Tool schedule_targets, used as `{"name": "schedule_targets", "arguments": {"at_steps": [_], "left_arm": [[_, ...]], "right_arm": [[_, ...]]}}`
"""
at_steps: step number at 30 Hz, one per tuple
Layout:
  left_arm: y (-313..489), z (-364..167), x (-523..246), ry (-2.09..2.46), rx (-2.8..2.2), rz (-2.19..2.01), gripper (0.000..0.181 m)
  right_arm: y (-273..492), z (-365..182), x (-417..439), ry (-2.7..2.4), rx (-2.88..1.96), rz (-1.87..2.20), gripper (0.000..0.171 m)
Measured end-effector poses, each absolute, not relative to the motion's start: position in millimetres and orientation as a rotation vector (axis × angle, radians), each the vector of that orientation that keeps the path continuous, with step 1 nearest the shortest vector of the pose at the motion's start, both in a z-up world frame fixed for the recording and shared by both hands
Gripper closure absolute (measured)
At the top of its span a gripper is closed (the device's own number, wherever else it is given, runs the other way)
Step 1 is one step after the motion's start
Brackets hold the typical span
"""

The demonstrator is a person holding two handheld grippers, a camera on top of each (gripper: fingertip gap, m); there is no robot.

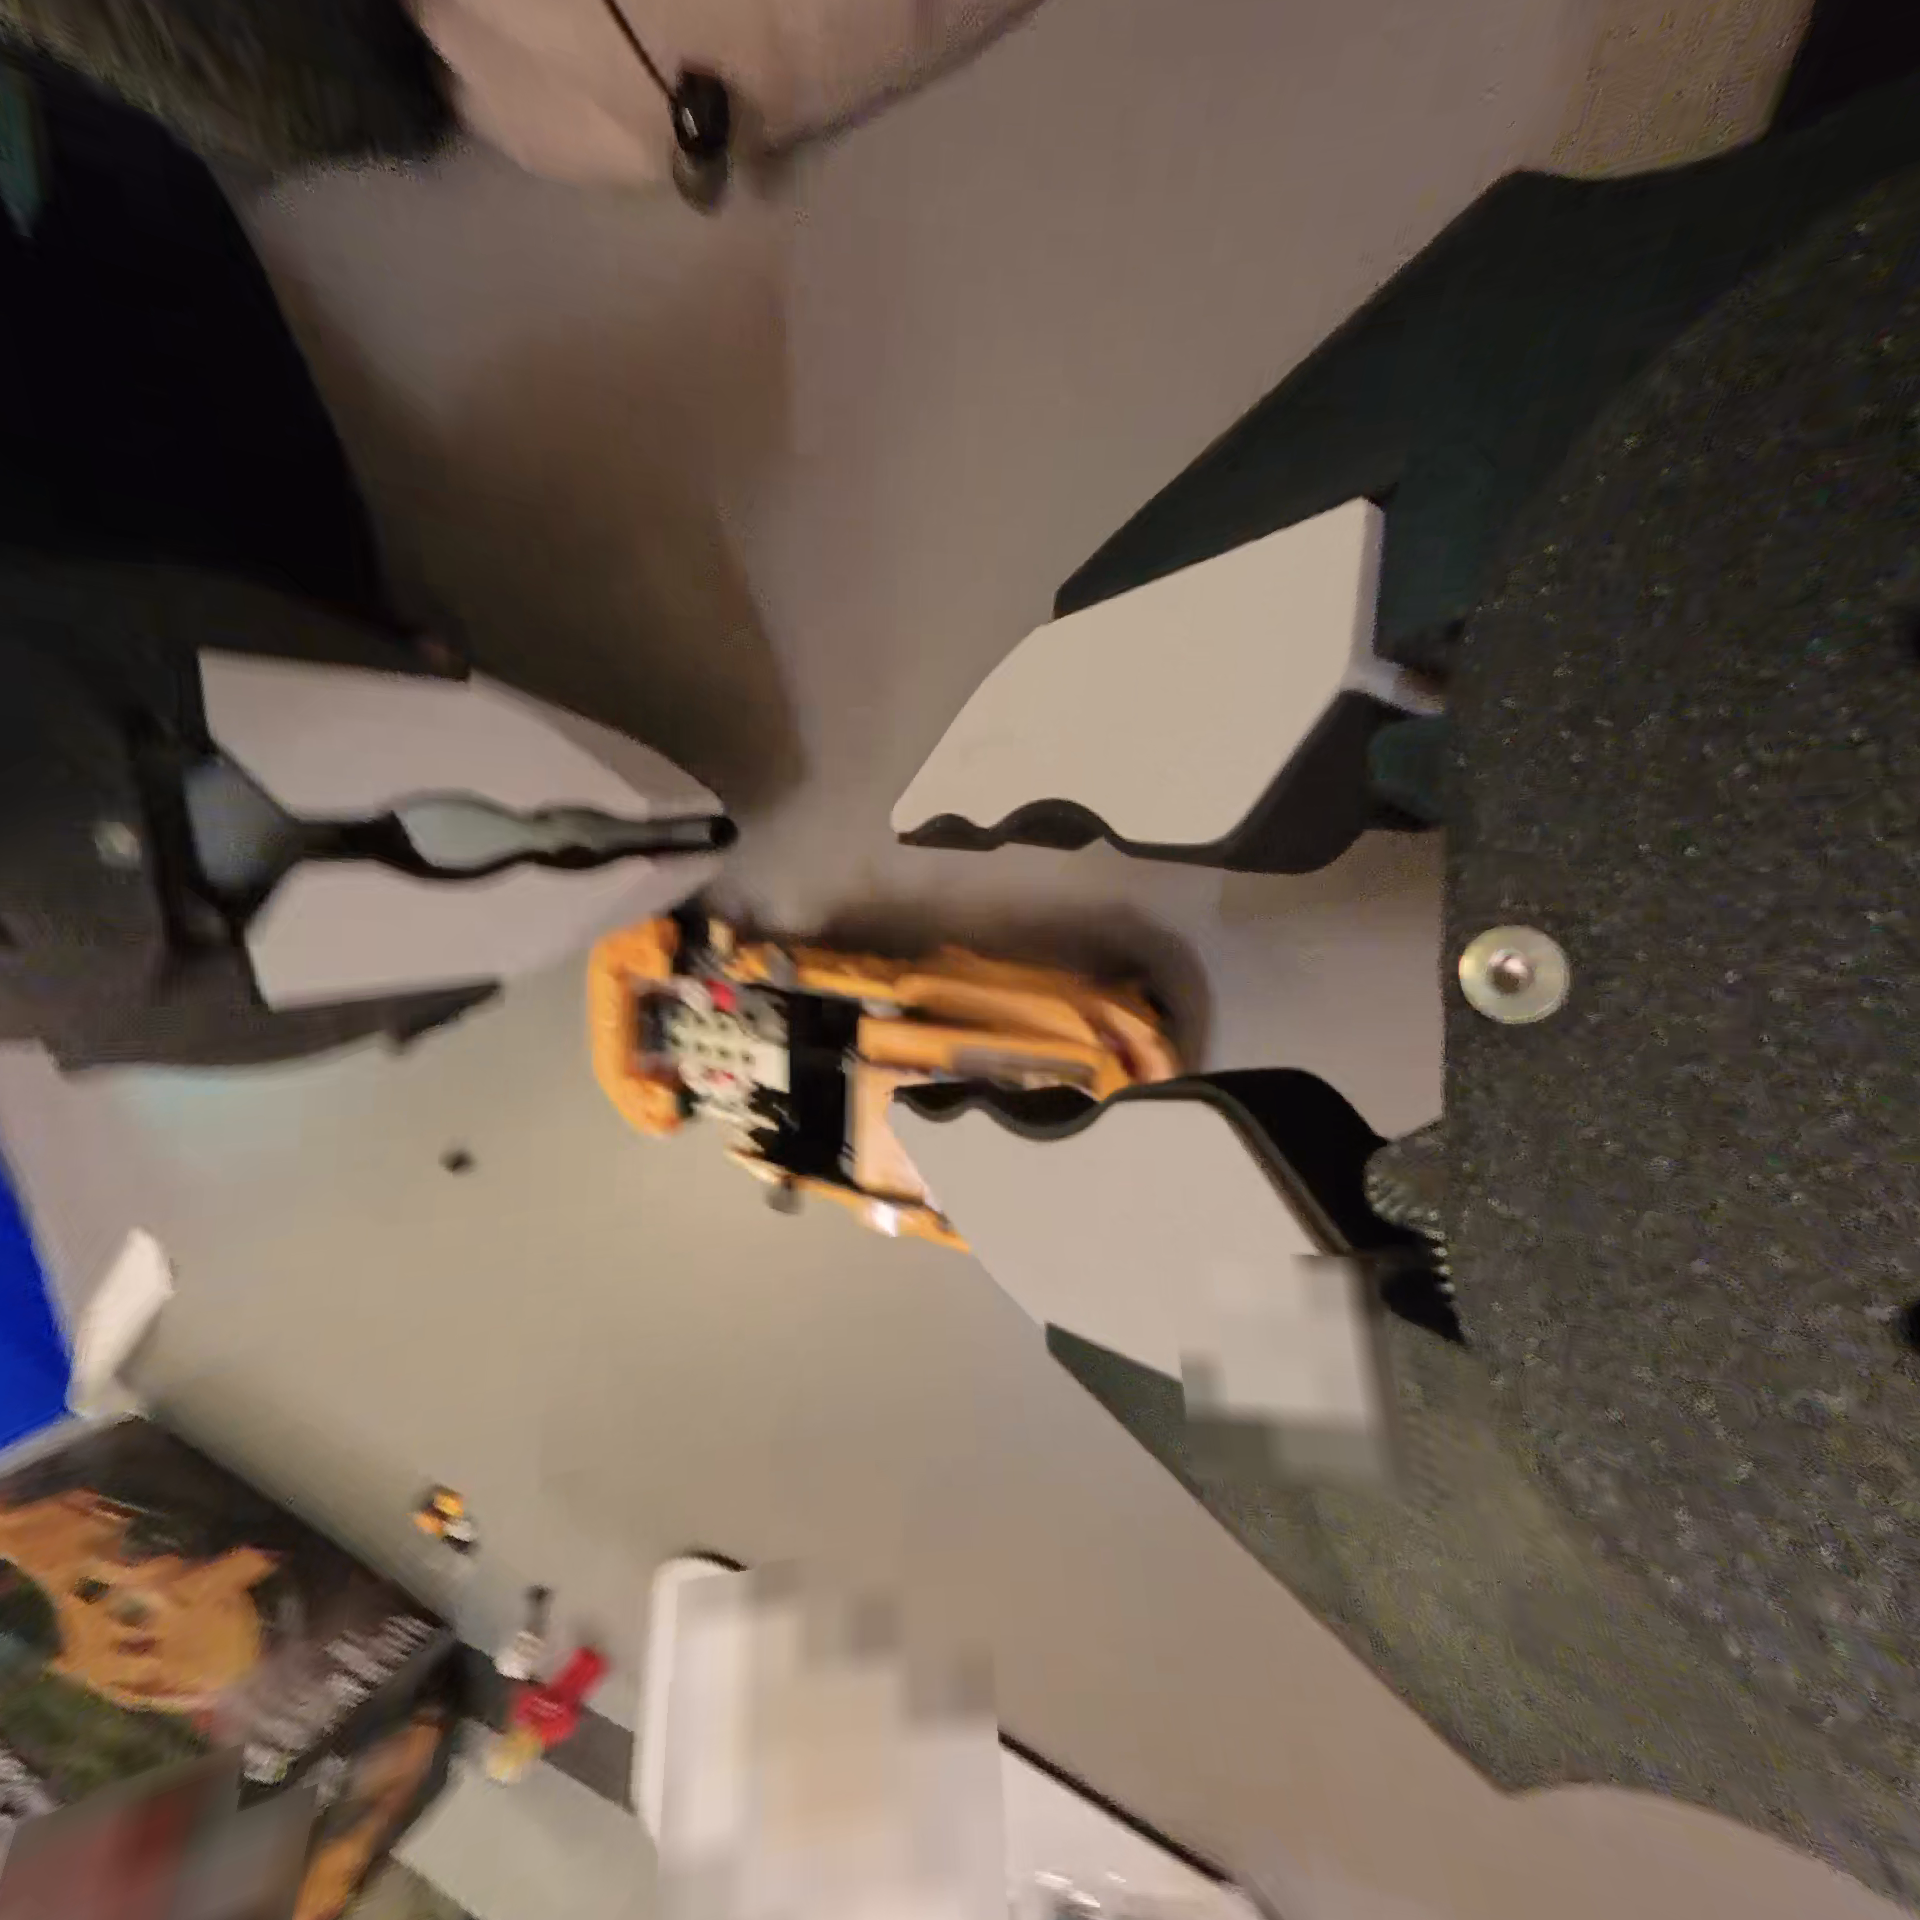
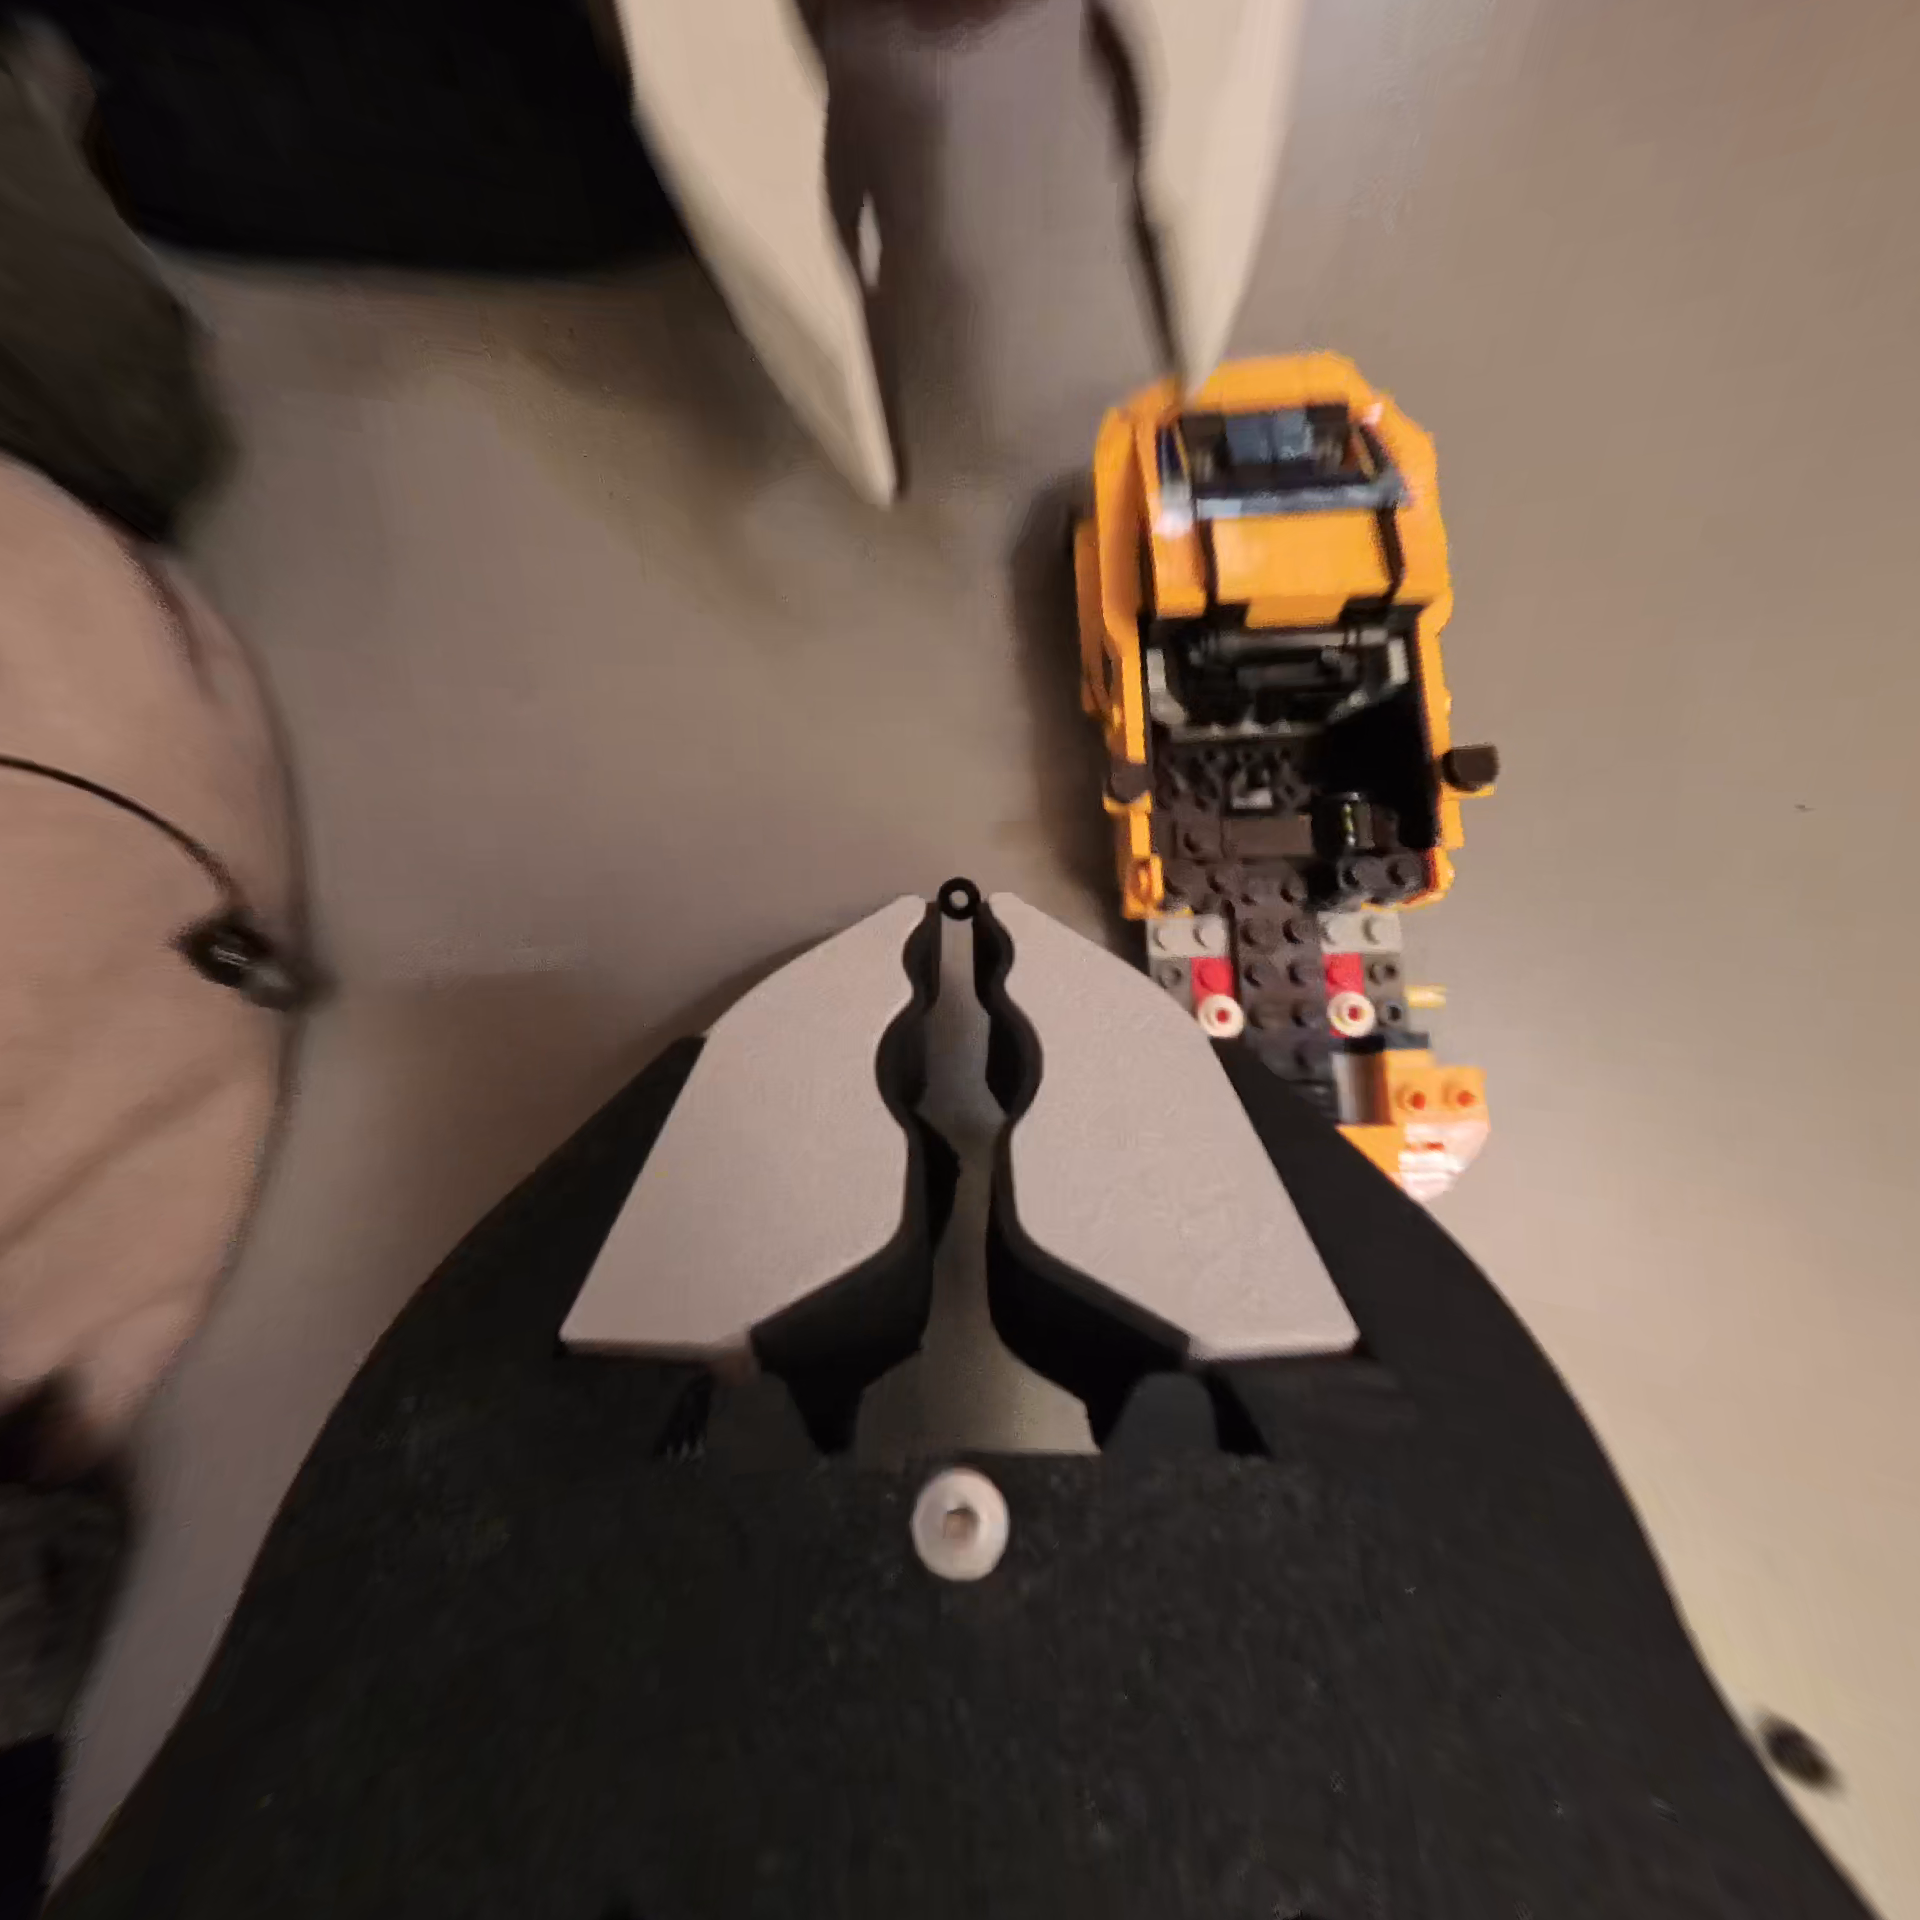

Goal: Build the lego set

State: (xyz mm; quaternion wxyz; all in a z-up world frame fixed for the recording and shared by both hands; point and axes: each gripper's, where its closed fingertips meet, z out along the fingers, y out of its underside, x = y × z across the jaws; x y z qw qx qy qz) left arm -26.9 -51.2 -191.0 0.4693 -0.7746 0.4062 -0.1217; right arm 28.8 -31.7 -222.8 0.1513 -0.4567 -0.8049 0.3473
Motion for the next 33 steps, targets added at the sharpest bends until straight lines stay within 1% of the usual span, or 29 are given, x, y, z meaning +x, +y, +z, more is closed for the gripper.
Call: {"name": "schedule_targets", "arguments": {"at_steps": [1,3,5,11,16,24,27,30,33], "left_arm": [[-54,-187,-14,1.020,-1.855,-0.318,0.142],[-57,-181,8,1.069,-1.784,-0.321,0.145],[-58,-176,21,1.098,-1.737,-0.291,0.146],[-64,-168,45,1.172,-1.630,-0.213,0.157],[-64,-164,50,1.185,-1.575,-0.137,0.172],[-61,-165,47,1.129,-1.608,-0.177,0.175],[-58,-164,43,1.051,-1.655,-0.260,0.176],[-53,-164,38,0.944,-1.708,-0.365,0.181],[-45,-163,31,0.780,-1.772,-0.505,0.181]], "right_arm": [[-38,-211,30,-2.263,-1.334,1.142,0.165],[-48,-191,33,-2.170,-1.367,1.396,0.166],[-55,-180,37,-2.114,-1.386,1.559,0.166],[-69,-164,46,-2.042,-1.411,1.817,0.166],[-72,-163,47,-2.016,-1.428,1.877,0.166],[-70,-162,48,-1.960,-1.457,1.938,0.166],[-65,-160,45,-1.909,-1.466,1.934,0.166],[-52,-156,39,-1.816,-1.473,1.880,0.171],[-49,-151,38,-1.785,-1.423,1.828,0.169]]}}
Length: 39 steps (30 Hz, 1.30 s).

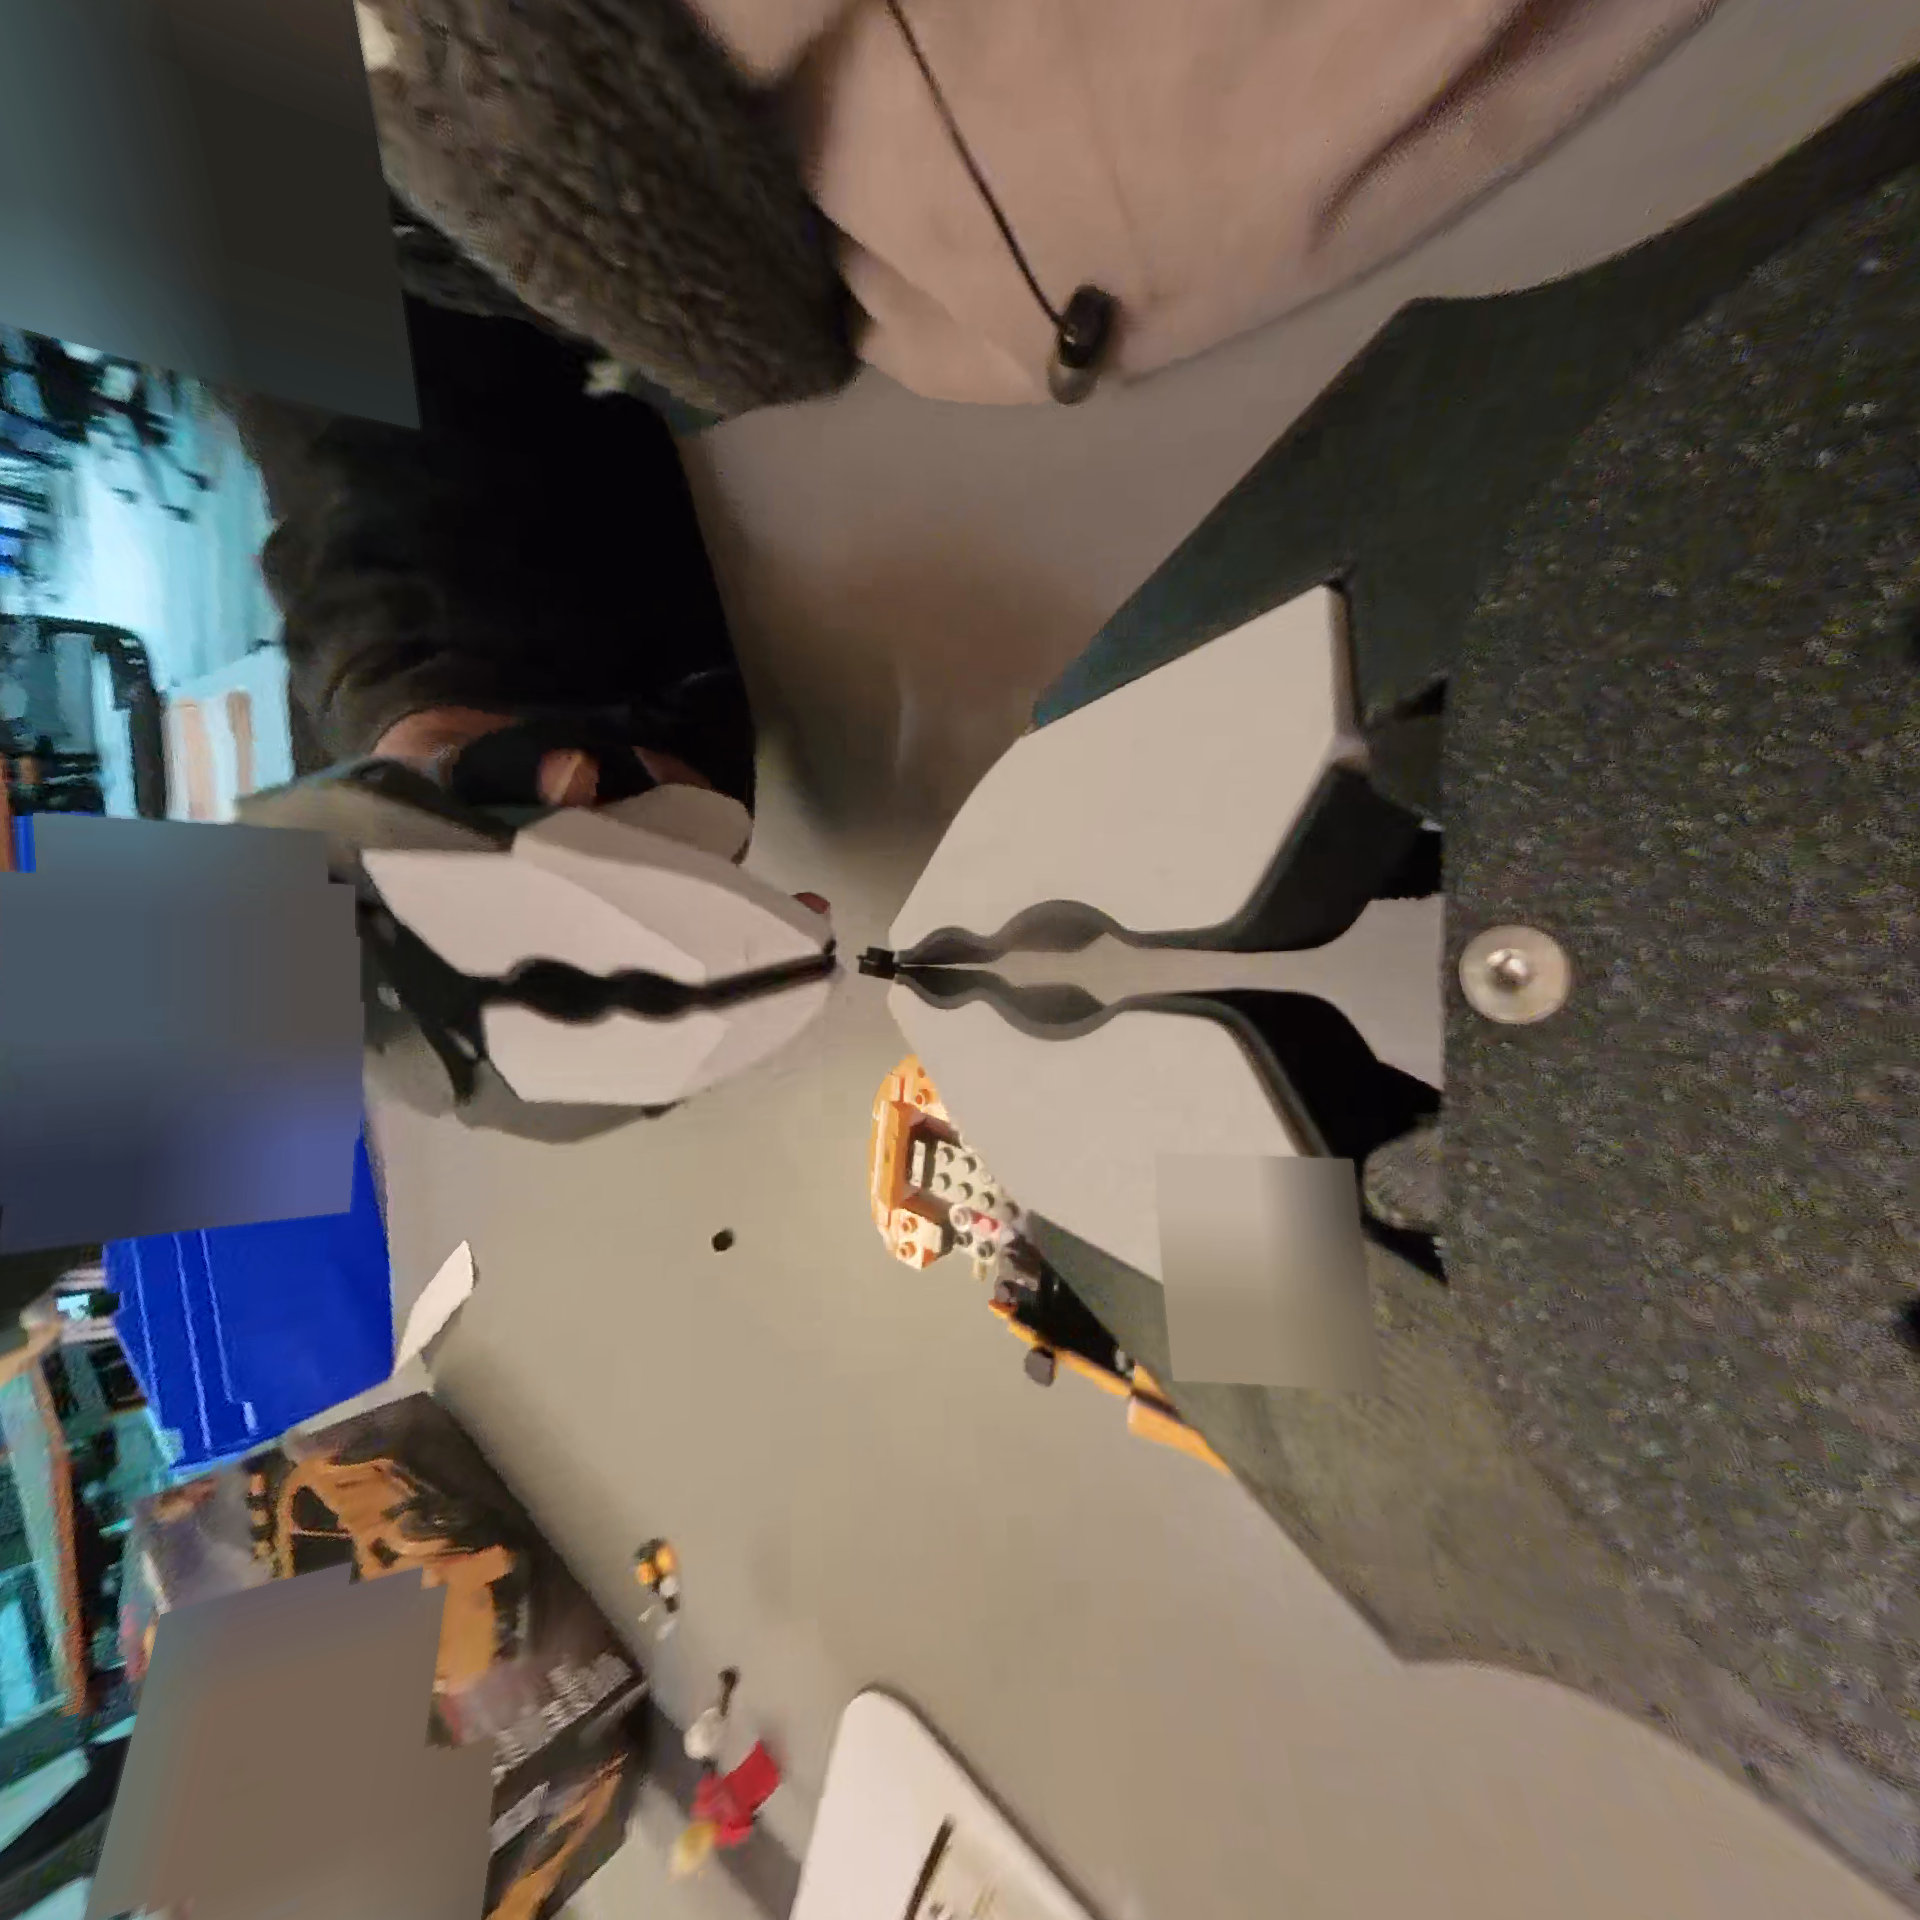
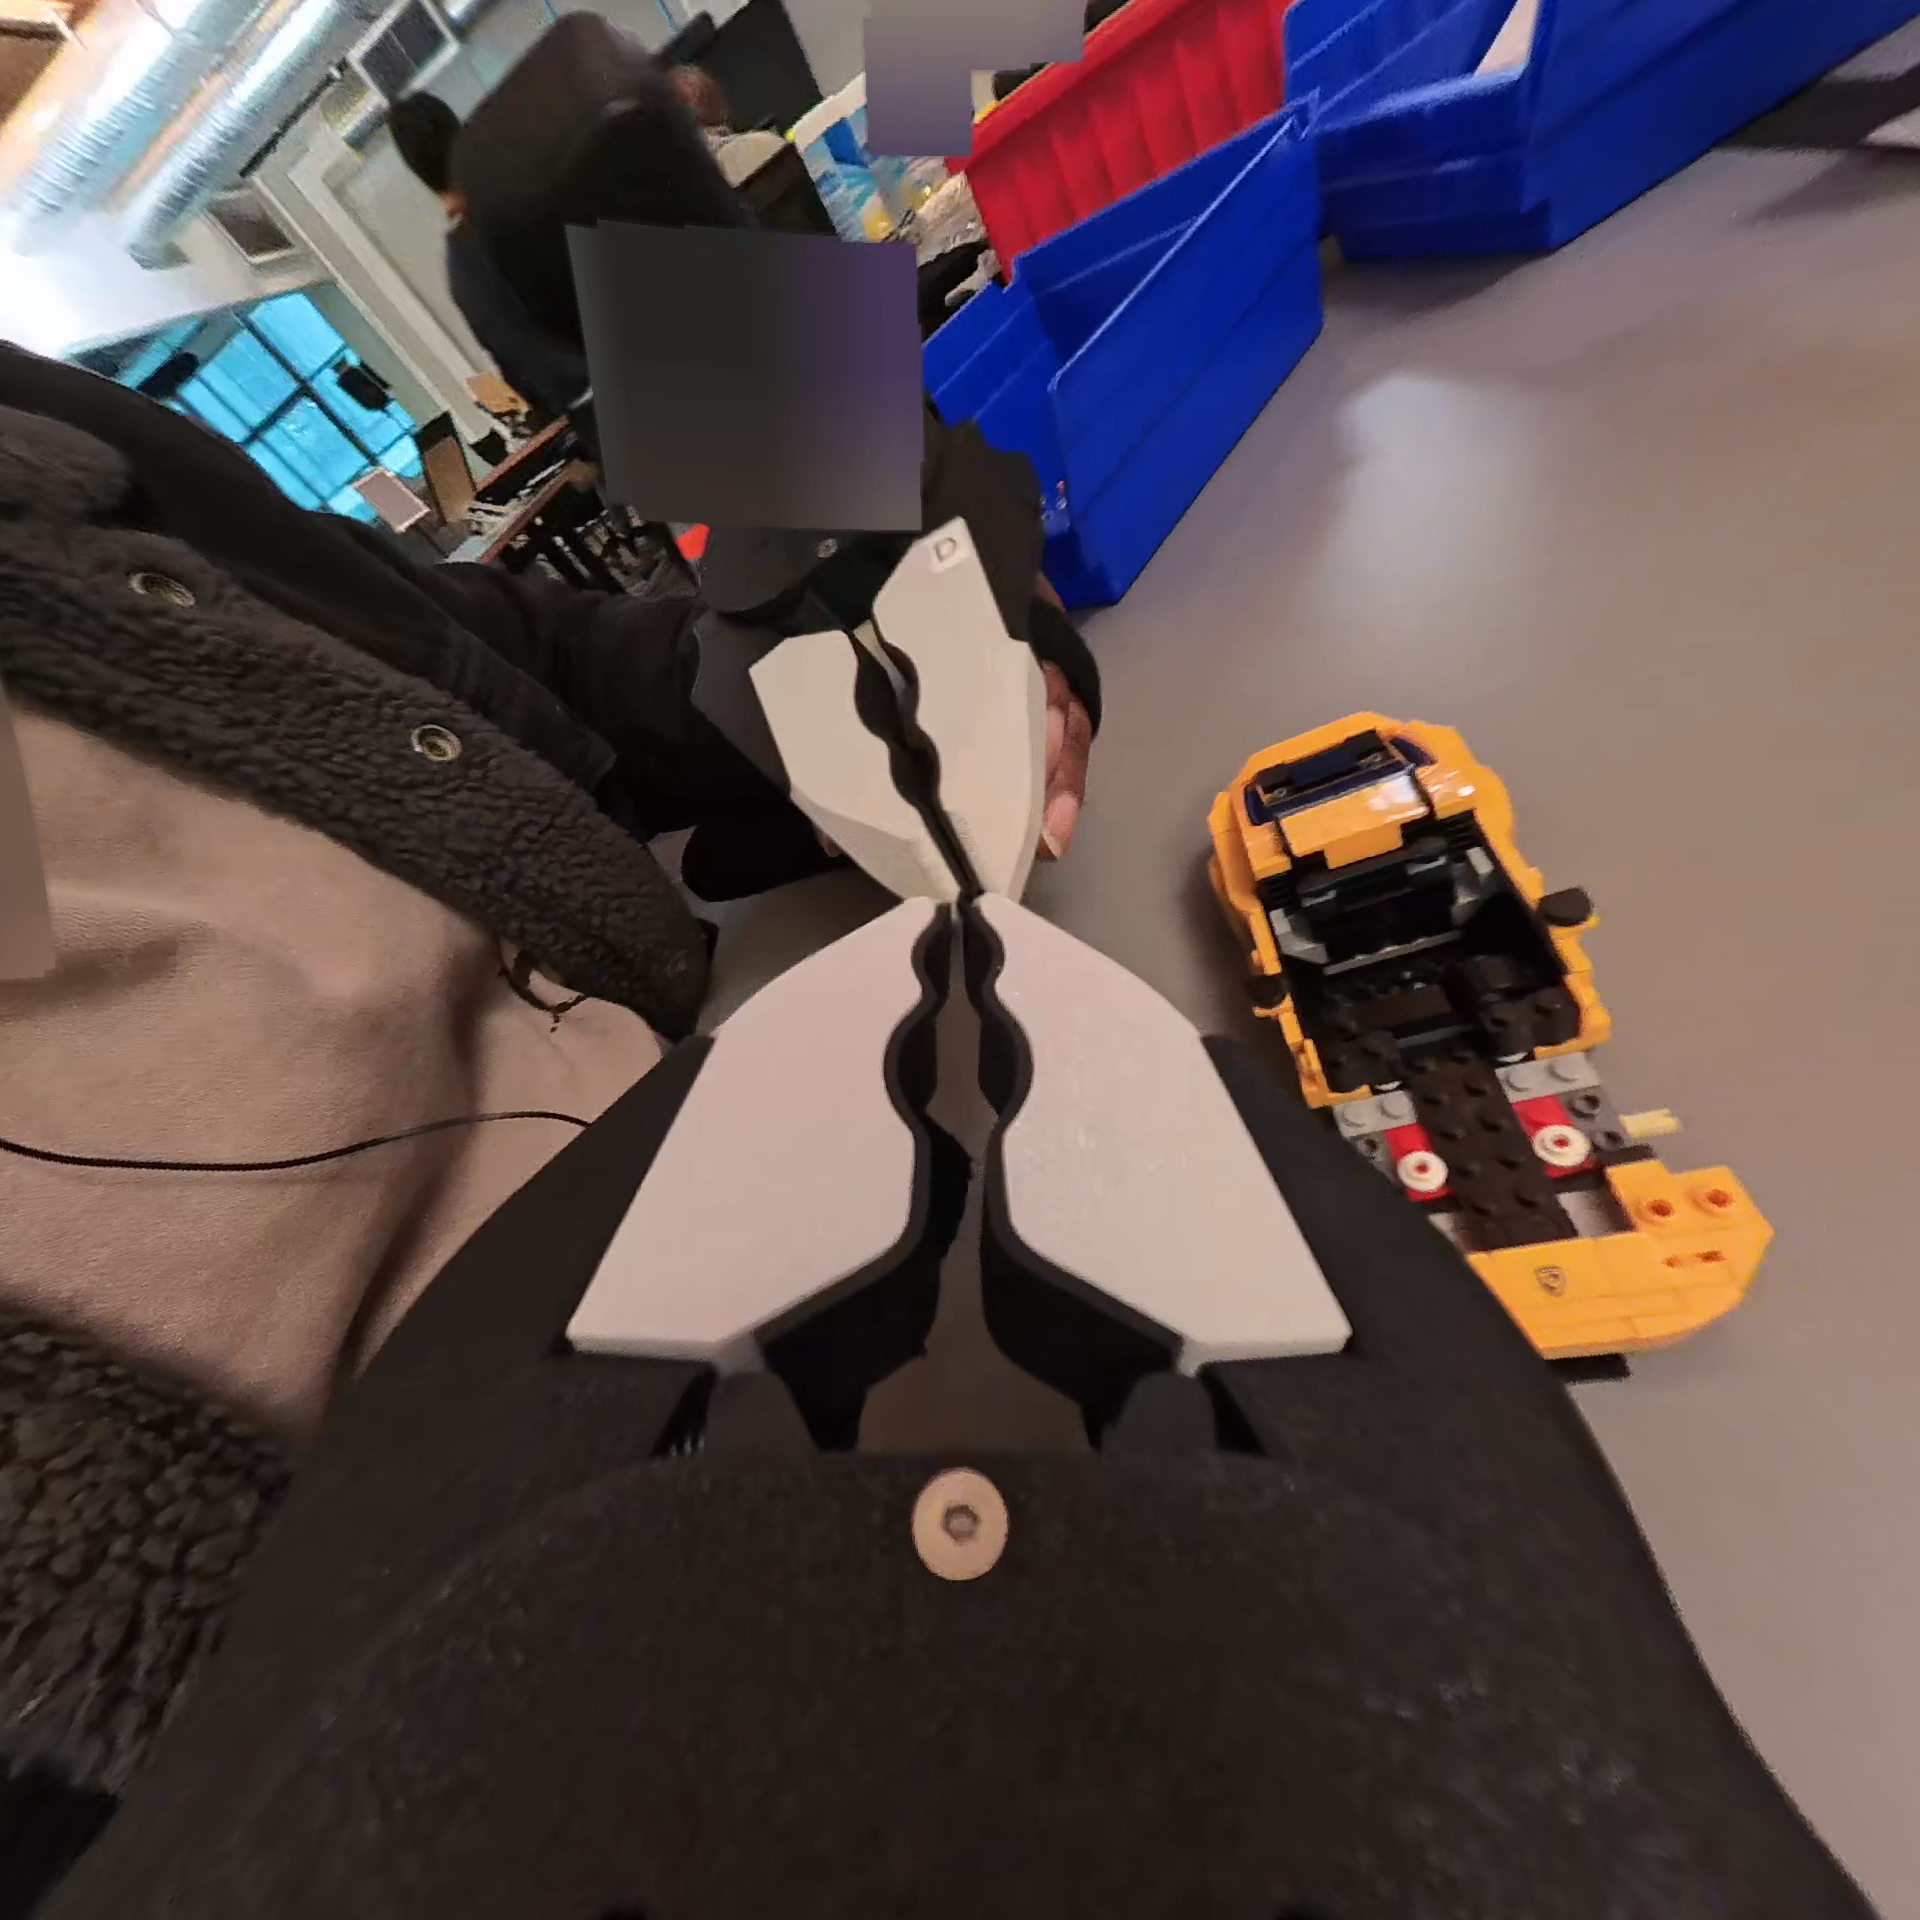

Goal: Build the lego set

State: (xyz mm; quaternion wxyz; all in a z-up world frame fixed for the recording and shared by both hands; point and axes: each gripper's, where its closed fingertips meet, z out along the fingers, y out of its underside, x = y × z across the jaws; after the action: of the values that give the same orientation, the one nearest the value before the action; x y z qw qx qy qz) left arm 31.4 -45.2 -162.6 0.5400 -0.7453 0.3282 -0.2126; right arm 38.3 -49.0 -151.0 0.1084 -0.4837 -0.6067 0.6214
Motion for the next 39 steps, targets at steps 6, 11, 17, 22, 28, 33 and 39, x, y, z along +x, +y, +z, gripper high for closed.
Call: {"name": "schedule_targets", "arguments": {"at_steps": [6,11,17,22,28,33,39], "left_arm": [[-39,-162,22,0.485,-1.880,-0.849,0.181],[-40,-168,23,0.280,-1.944,-1.174,0.181],[-46,-177,30,0.215,-2.009,-1.338,0.181],[-48,-183,33,0.164,-2.042,-1.412,0.181],[-49,-189,34,0.148,-2.074,-1.417,0.181],[-50,-191,34,0.137,-2.086,-1.434,0.181],[-50,-187,35,0.114,-2.051,-1.491,0.181]], "right_arm": [[-36,-153,34,-1.787,-1.234,1.430,0.165],[-39,-158,34,-1.861,-0.978,1.069,0.161],[-45,-175,37,-1.974,-0.835,0.858,0.159],[-51,-183,39,-2.021,-0.746,0.757,0.160],[-53,-187,38,-2.037,-0.717,0.716,0.162],[-53,-190,38,-2.051,-0.725,0.715,0.165],[-50,-187,37,-2.034,-0.796,0.815,0.171]]}}
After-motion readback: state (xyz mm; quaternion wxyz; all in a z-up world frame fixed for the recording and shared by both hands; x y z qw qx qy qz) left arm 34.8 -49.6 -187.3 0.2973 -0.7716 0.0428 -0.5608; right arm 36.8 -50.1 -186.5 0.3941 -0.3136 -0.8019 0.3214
